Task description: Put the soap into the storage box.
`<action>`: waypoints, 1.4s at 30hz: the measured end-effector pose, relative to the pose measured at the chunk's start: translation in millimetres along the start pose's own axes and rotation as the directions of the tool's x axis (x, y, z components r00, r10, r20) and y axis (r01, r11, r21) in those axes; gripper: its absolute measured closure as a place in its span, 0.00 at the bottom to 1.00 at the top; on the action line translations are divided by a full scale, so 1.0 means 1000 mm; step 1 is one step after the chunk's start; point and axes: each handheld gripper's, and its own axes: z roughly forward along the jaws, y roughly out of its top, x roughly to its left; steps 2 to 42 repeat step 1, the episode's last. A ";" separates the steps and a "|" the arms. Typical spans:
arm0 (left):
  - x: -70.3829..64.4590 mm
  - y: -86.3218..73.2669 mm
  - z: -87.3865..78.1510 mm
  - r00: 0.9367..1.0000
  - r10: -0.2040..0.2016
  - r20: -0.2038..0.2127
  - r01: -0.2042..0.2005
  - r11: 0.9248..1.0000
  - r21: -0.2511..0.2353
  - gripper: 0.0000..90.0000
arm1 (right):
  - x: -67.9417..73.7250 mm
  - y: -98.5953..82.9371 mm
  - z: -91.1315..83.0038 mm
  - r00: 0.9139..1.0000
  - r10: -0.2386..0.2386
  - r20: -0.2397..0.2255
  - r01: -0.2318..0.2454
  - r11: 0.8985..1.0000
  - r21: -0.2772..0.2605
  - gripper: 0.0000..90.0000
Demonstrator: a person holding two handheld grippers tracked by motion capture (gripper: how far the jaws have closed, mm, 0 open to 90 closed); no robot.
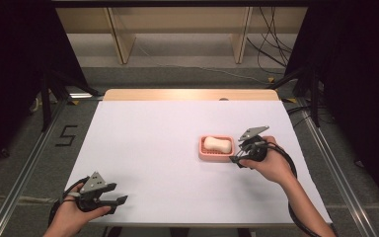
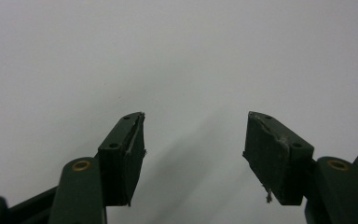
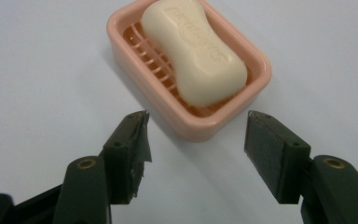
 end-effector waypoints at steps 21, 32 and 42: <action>0.000 0.000 0.000 1.000 -0.002 0.000 0.002 1.000 0.000 0.41 | 0.002 -0.003 -0.001 1.000 0.019 -0.008 -0.019 1.000 0.004 0.45; 0.000 0.000 0.000 1.000 -0.002 0.000 0.002 1.000 0.000 0.41 | 0.002 -0.003 -0.001 1.000 0.019 -0.008 -0.019 1.000 0.004 0.45; 0.000 0.000 0.000 1.000 -0.002 0.000 0.002 1.000 0.000 0.41 | 0.002 -0.003 -0.001 1.000 0.019 -0.008 -0.019 1.000 0.004 0.45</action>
